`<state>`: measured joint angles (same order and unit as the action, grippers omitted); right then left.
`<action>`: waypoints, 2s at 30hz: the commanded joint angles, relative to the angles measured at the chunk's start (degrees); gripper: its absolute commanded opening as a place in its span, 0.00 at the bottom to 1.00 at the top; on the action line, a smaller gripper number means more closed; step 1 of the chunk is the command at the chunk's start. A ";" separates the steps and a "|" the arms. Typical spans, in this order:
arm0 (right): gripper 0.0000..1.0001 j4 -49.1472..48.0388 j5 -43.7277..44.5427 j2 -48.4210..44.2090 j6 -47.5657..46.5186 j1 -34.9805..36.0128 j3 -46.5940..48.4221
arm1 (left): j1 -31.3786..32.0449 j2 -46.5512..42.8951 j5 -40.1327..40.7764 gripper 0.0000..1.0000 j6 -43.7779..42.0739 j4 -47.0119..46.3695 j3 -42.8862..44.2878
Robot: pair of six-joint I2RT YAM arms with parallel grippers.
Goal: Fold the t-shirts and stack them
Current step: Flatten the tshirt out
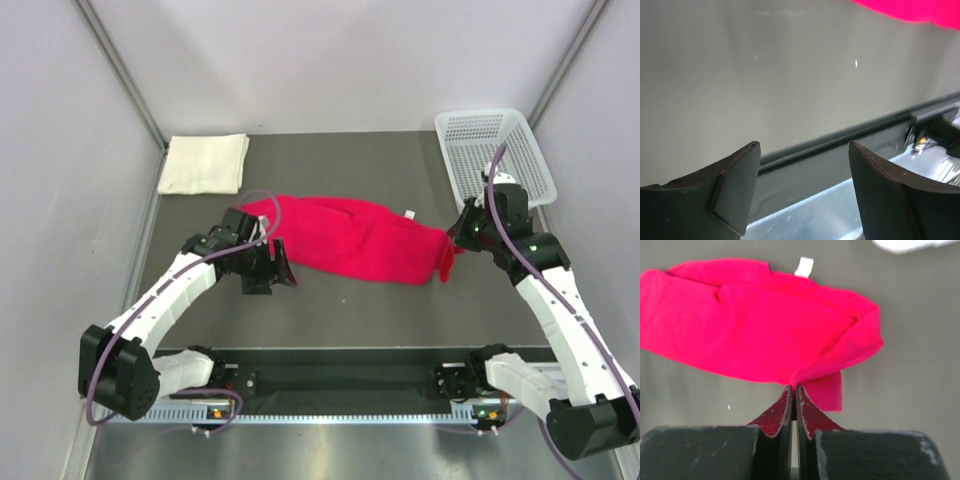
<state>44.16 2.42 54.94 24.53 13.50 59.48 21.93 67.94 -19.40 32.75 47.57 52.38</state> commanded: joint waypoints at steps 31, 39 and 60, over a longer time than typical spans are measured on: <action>0.00 -4.18 -2.15 0.17 -1.68 -2.95 5.47 | -4.18 38.06 21.42 0.00 4.16 -19.28 16.70; 0.00 -3.30 2.85 -2.98 -4.58 -4.09 6.78 | -3.65 18.25 22.03 0.00 -0.40 -7.09 14.69; 0.00 -8.91 9.89 4.79 -4.23 -4.18 21.55 | -5.84 17.63 14.48 0.43 -6.21 13.06 30.54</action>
<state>38.96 14.11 51.11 20.14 10.15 81.23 17.67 77.52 -6.02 27.40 60.77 75.79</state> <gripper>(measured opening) 0.009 0.354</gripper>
